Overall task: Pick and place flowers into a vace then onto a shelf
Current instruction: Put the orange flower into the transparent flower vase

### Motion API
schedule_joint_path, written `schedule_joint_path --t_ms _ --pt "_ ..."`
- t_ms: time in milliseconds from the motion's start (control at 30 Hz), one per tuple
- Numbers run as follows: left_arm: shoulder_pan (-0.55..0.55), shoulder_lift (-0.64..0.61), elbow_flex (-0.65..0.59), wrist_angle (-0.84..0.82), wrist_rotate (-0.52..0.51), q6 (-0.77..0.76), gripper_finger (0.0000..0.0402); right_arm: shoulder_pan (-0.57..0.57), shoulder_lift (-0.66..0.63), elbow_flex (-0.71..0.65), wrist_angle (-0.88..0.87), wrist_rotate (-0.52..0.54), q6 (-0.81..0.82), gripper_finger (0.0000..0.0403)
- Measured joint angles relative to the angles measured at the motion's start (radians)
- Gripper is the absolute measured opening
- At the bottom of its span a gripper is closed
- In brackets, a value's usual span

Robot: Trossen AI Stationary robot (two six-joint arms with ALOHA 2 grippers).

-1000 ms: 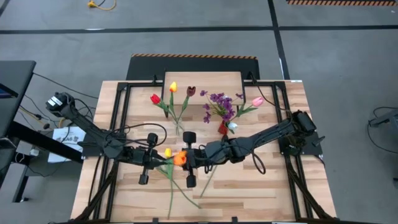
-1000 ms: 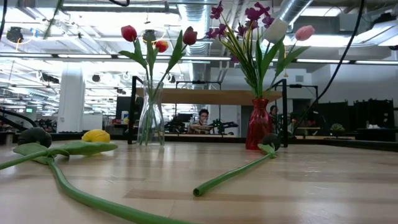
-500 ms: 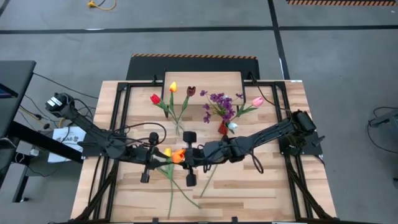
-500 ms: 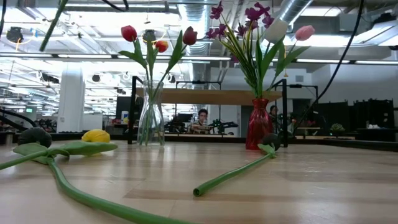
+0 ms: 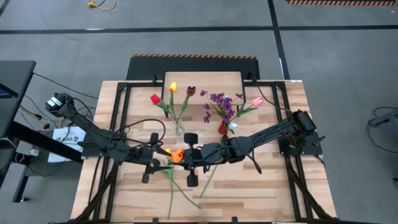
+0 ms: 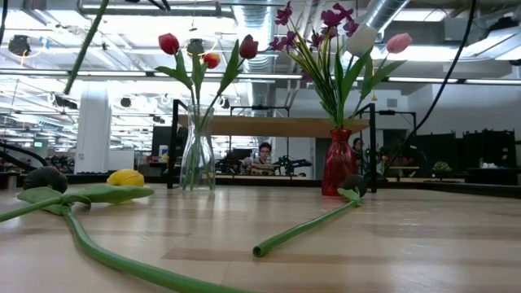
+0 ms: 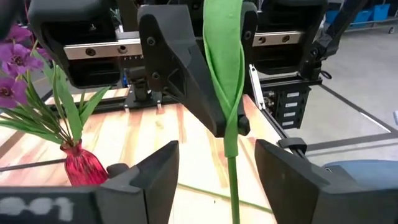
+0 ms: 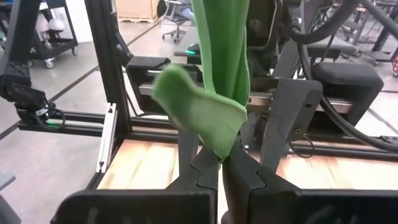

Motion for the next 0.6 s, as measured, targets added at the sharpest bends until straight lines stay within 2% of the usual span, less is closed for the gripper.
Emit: schedule_joint_path --t_ms 267,600 --pt "0.000 0.000 0.000 -0.013 0.000 -0.008 0.0201 0.000 0.000 0.000 -0.034 0.001 0.018 0.0000" --pt "0.003 0.000 0.000 -0.018 -0.023 -0.008 0.0174 0.000 0.000 0.000 -0.034 0.003 0.018 0.0000"
